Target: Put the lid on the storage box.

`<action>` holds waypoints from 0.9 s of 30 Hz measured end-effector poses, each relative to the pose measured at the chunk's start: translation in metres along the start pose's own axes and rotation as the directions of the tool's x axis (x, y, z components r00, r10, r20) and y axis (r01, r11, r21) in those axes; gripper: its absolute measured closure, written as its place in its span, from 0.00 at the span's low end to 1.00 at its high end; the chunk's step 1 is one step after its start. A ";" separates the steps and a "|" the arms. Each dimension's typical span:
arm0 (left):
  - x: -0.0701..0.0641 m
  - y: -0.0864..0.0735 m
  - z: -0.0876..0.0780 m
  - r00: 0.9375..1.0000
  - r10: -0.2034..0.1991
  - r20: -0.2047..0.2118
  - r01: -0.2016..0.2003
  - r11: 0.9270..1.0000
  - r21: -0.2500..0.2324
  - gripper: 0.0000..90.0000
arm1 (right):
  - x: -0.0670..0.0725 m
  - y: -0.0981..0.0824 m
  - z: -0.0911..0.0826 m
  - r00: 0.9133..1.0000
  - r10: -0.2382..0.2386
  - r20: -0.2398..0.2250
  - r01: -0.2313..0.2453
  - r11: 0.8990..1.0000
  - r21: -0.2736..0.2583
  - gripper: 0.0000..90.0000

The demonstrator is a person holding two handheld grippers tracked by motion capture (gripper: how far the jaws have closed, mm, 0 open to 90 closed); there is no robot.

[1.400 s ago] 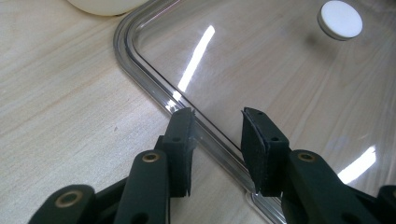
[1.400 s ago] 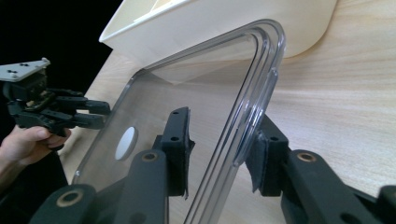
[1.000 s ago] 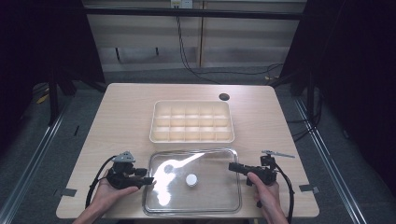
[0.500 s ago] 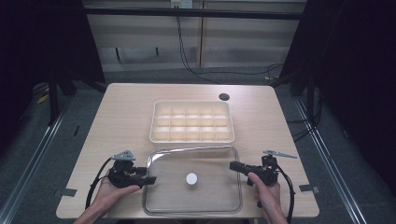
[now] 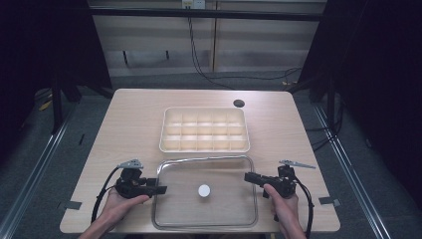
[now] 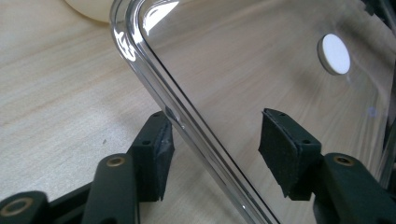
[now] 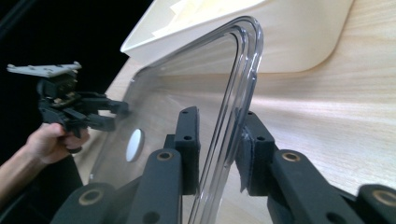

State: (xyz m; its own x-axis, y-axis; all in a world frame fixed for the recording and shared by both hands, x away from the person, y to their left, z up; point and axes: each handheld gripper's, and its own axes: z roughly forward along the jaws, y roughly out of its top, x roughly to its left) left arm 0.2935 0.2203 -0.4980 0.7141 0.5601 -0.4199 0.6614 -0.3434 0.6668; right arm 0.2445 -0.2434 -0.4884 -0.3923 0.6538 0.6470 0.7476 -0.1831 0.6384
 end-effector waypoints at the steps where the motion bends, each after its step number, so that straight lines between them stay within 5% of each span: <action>1: 0.000 0.000 -0.002 1.000 0.002 0.009 -0.002 1.000 -0.007 0.53 | 0.000 0.000 0.000 1.000 -0.001 0.005 0.001 1.000 0.001 0.80; 14: -0.005 0.004 -0.013 0.999 0.024 0.020 -0.023 0.999 -0.046 0.62 | 0.003 0.001 0.001 0.999 -0.024 0.044 0.024 1.000 0.005 0.77; 27: -0.007 0.010 -0.023 0.999 0.033 0.042 -0.029 0.996 -0.089 0.66 | 0.009 0.004 0.001 0.998 -0.052 0.032 0.053 0.998 -0.032 0.76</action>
State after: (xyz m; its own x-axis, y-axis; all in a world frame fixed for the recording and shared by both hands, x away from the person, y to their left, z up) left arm 0.2897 0.2298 -0.4741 0.7443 0.5167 -0.4232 0.6175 -0.2911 0.7307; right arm 0.2445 -0.2373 -0.4799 -0.4137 0.6855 0.5991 0.7078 -0.1716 0.6852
